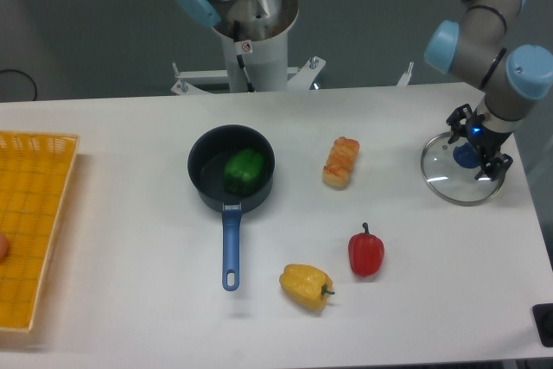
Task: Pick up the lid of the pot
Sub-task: 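Lower the open gripper onto the blue knob and close on it, then lift the glass lid by its knob and tilt it up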
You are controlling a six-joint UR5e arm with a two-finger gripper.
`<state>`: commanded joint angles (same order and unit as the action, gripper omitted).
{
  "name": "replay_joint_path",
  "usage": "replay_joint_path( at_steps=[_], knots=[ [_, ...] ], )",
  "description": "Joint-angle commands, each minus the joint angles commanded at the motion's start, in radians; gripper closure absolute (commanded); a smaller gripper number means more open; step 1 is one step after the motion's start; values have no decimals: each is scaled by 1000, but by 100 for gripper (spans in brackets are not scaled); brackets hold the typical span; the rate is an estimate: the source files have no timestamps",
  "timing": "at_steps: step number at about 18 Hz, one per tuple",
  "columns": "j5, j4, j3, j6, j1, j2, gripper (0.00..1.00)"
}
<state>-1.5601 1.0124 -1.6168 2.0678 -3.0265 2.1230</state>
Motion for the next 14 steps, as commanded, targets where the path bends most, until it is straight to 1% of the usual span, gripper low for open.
replay_joint_path(
  at_steps=[2,6,9,10,14],
  knots=[
    [0,0,0,0,0,2,13],
    [0,0,0,0,0,2,26],
    [0,0,0,-2,0,2,31],
    [0,0,0,-5,0,2,34],
    [0,0,2,-8,0,0,40]
  ],
)
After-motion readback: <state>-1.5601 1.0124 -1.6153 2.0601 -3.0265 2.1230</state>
